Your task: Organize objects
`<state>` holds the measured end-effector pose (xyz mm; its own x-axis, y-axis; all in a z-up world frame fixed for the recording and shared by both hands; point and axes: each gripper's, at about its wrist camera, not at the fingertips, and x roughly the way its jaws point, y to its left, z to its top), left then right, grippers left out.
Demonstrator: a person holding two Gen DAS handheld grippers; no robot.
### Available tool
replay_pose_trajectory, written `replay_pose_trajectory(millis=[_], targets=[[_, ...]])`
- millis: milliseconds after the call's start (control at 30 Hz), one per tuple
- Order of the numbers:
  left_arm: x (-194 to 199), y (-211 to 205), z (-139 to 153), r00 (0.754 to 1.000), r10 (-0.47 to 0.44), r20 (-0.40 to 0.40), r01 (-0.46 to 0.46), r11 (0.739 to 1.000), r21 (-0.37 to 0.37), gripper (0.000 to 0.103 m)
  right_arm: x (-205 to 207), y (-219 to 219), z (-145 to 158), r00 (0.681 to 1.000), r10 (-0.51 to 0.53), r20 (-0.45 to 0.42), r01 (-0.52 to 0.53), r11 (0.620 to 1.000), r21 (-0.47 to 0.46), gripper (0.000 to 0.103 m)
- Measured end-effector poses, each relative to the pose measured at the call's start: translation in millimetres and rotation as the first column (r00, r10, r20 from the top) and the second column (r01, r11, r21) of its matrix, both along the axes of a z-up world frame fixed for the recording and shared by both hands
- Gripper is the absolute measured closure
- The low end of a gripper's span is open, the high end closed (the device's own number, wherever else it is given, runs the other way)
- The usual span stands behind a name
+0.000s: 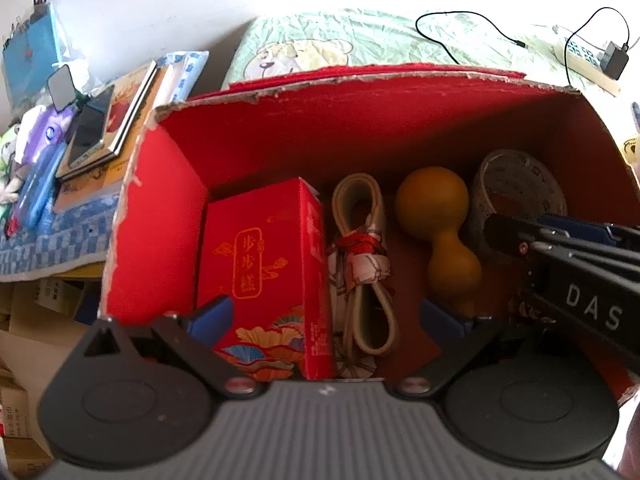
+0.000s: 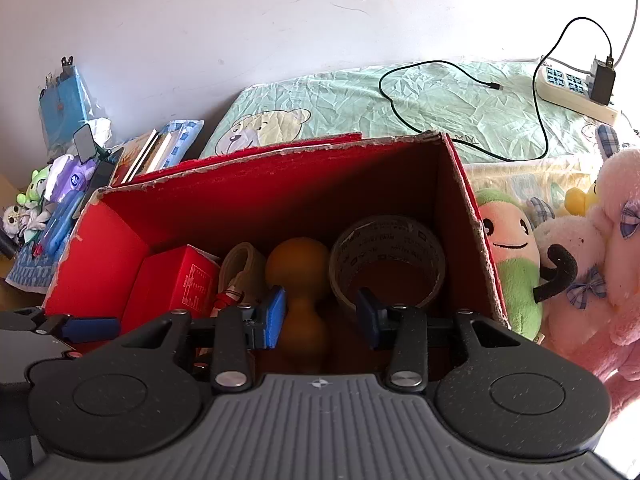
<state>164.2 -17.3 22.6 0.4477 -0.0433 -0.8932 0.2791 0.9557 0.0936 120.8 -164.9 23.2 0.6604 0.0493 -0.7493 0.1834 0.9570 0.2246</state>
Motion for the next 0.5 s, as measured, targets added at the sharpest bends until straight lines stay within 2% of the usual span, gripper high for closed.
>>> replay_pose_trajectory(millis=[300, 500], targets=[[-9, 1, 9, 0.999, 0.005, 0.038, -0.006, 1.000, 0.013, 0.004, -10, 4, 7, 0.999, 0.004, 0.035, -0.003, 1.000, -0.012, 0.063], [-17, 2, 13, 0.999, 0.001, 0.050, -0.001, 1.000, 0.007, 0.004, -21, 10, 9, 0.998, -0.003, 0.057, 0.005, 0.999, -0.039, 0.069]])
